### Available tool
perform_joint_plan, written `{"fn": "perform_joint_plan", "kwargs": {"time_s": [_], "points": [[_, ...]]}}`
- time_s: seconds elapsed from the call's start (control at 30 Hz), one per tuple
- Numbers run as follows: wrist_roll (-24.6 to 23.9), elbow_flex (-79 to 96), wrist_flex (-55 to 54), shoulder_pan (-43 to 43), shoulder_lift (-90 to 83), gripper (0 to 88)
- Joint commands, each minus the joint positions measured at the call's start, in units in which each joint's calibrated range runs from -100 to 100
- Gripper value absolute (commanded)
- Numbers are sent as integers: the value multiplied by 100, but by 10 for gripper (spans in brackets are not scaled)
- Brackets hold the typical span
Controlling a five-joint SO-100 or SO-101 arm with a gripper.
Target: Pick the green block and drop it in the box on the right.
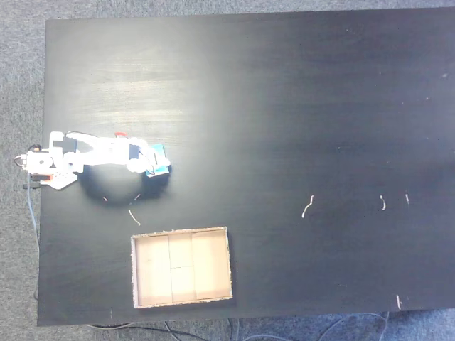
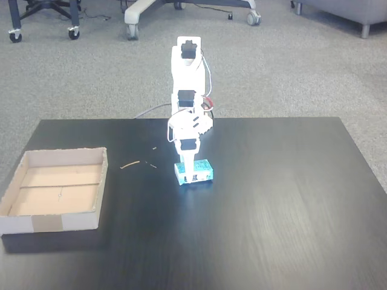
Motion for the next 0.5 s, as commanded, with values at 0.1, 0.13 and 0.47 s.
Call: {"fn": "perform_joint_plan", "kwargs": {"time_s": [0.1,0.13,0.47], "points": [[-5,443,-116,56,-887,208],[5,533,-66,164,-1370,210],[322,533,-1404,3704,-4554,213]]}}
